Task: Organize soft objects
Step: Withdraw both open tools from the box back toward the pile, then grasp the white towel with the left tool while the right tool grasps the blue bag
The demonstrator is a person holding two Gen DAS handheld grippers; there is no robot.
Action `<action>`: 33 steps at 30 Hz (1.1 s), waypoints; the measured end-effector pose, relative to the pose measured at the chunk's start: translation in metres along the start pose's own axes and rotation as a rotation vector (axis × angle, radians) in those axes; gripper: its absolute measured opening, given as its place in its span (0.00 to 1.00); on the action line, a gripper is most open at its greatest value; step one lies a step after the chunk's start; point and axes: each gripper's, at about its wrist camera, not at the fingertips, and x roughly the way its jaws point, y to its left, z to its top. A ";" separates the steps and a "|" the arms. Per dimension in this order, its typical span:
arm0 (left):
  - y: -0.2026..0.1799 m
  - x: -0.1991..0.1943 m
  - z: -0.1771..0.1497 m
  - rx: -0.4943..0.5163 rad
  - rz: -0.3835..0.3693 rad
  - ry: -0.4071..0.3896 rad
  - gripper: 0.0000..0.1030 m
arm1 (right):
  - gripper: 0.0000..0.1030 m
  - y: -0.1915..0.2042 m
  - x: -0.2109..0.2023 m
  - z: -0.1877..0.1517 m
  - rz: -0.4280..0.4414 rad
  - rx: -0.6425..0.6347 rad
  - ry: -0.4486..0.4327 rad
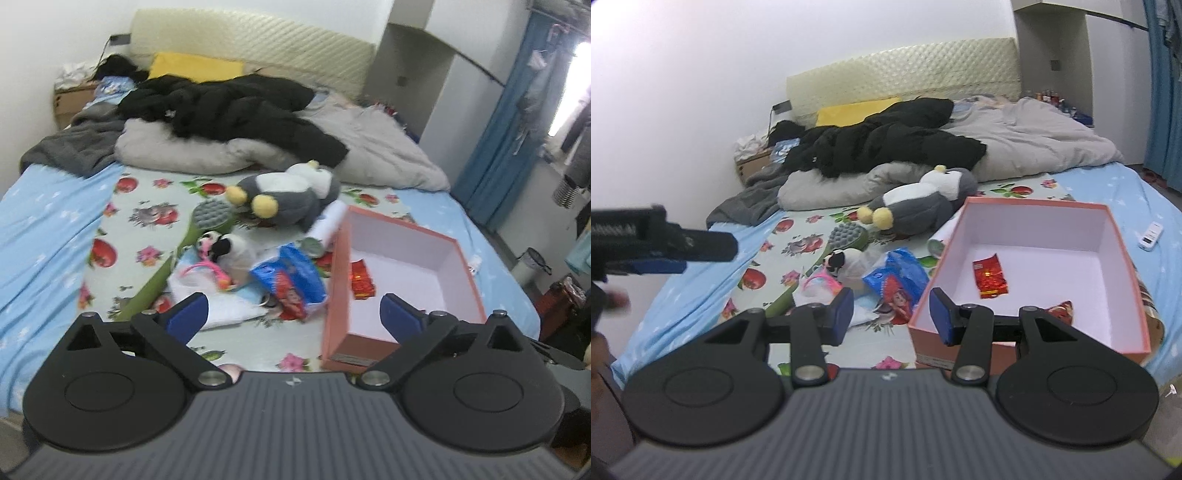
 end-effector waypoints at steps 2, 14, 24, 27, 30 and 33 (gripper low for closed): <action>0.008 -0.002 0.010 -0.014 0.007 0.015 1.00 | 0.47 0.004 0.007 0.003 0.009 -0.008 0.010; 0.037 0.009 0.053 -0.105 0.087 0.241 1.00 | 0.47 0.013 0.072 0.012 0.014 -0.030 0.108; 0.050 0.051 0.053 -0.182 0.053 0.321 1.00 | 0.47 0.013 0.109 0.006 0.008 -0.021 0.181; 0.055 0.065 0.050 -0.206 0.046 0.342 1.00 | 0.47 0.012 0.117 0.004 0.011 -0.017 0.198; 0.058 0.079 0.047 -0.215 0.041 0.358 1.00 | 0.47 0.013 0.124 -0.001 0.014 -0.016 0.218; 0.062 0.091 0.045 -0.232 0.022 0.373 1.00 | 0.47 0.014 0.131 -0.003 0.016 -0.015 0.235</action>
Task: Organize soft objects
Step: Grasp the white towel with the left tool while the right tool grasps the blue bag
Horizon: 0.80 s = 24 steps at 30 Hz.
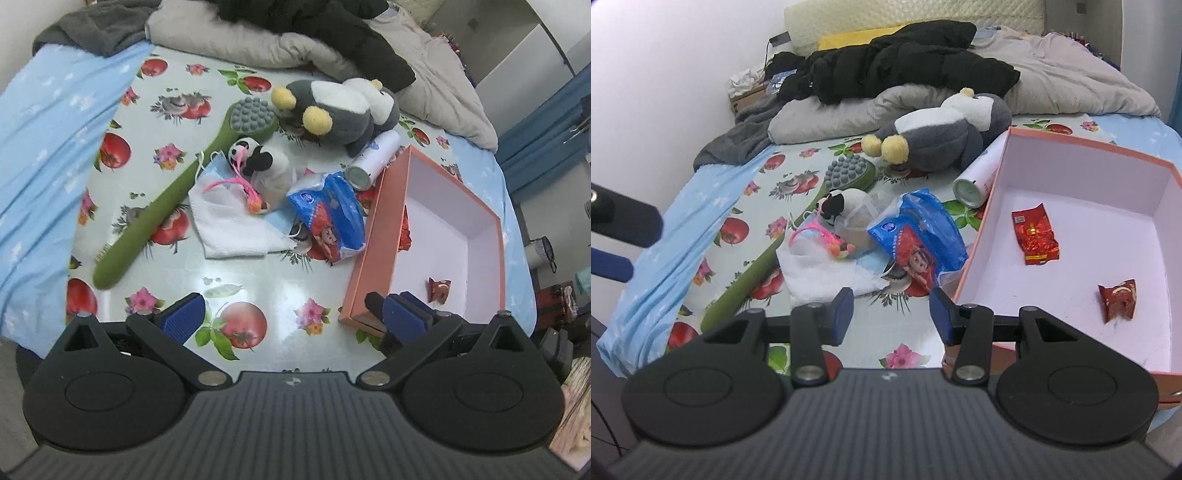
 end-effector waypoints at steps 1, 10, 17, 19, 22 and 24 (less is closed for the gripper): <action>0.001 0.004 0.001 0.000 -0.006 0.003 1.00 | 0.47 0.001 0.002 0.000 0.001 -0.003 0.002; 0.016 0.042 0.010 -0.002 -0.015 0.018 1.00 | 0.47 0.005 0.030 0.002 -0.004 0.003 0.016; 0.039 0.077 0.015 0.047 0.024 -0.045 1.00 | 0.47 0.011 0.060 0.004 -0.011 -0.010 0.060; 0.051 0.088 0.017 0.019 0.033 -0.058 1.00 | 0.47 0.016 0.070 0.005 -0.019 -0.043 0.074; 0.069 0.109 0.023 -0.023 0.052 -0.067 1.00 | 0.47 0.020 0.084 0.008 -0.023 -0.066 0.088; 0.083 0.125 0.027 -0.050 0.062 -0.063 1.00 | 0.47 0.022 0.095 0.010 -0.034 -0.083 0.094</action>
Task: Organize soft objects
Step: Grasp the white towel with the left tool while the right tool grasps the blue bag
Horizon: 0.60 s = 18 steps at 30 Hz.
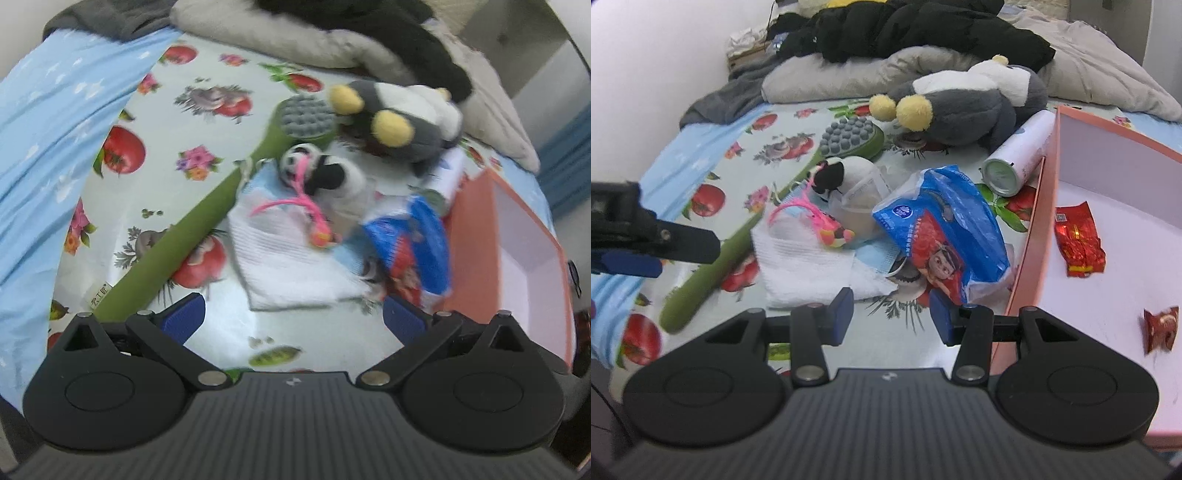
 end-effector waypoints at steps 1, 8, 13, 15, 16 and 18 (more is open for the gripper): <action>0.006 0.009 0.001 -0.015 0.000 0.004 1.00 | 0.47 0.001 0.006 0.001 -0.009 -0.007 0.004; 0.035 0.074 0.005 -0.087 -0.037 0.070 0.99 | 0.47 0.006 0.042 0.010 -0.068 -0.047 0.019; 0.043 0.106 0.006 -0.106 -0.057 0.077 0.97 | 0.47 0.007 0.069 0.017 -0.129 -0.064 0.005; 0.044 0.117 0.008 -0.110 -0.051 0.081 0.95 | 0.47 0.010 0.078 0.016 -0.177 -0.110 -0.007; 0.044 0.119 0.009 -0.106 -0.058 0.068 0.95 | 0.47 0.012 0.082 0.016 -0.200 -0.133 -0.013; 0.038 0.120 0.011 -0.069 -0.039 0.034 0.95 | 0.47 0.012 0.090 0.016 -0.233 -0.164 -0.014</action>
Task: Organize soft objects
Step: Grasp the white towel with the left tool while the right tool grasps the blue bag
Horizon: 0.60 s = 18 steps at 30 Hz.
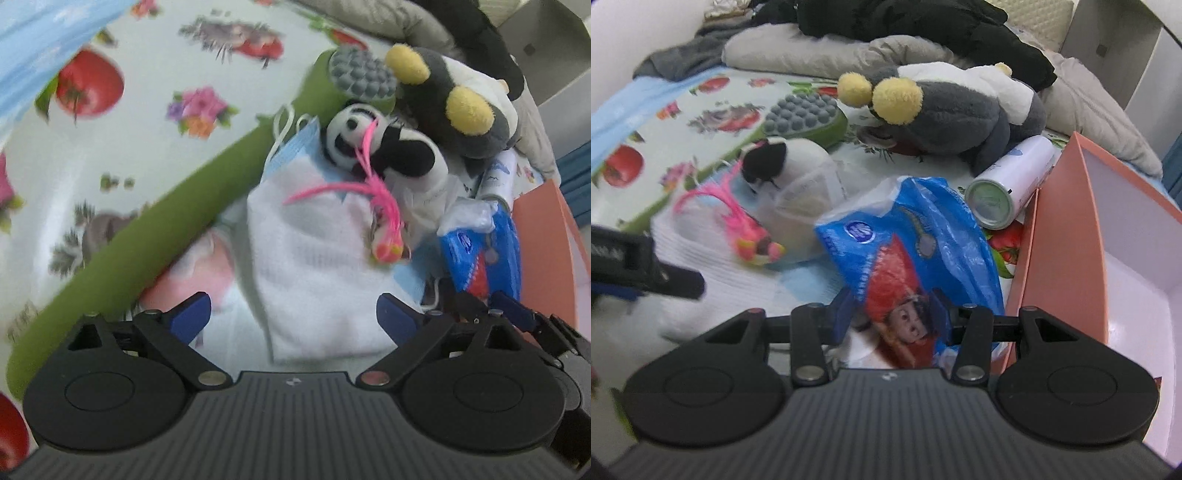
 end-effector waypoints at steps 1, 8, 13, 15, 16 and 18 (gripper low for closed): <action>-0.003 0.002 0.001 0.017 0.003 -0.003 0.95 | 0.47 0.001 0.004 -0.001 -0.010 -0.010 0.003; -0.019 0.008 -0.001 0.100 0.024 -0.032 0.71 | 0.44 0.013 0.021 -0.006 -0.062 -0.109 0.014; -0.025 0.008 -0.006 0.140 0.072 -0.046 0.36 | 0.23 0.016 0.026 -0.010 -0.096 -0.135 0.011; -0.024 0.007 -0.007 0.142 0.077 -0.042 0.17 | 0.13 0.016 0.024 -0.010 -0.093 -0.132 0.009; -0.022 0.007 -0.008 0.131 0.065 -0.035 0.10 | 0.12 0.015 0.023 -0.010 -0.089 -0.129 0.009; -0.019 0.003 -0.010 0.115 0.052 -0.038 0.08 | 0.11 0.014 0.017 -0.010 -0.081 -0.126 0.002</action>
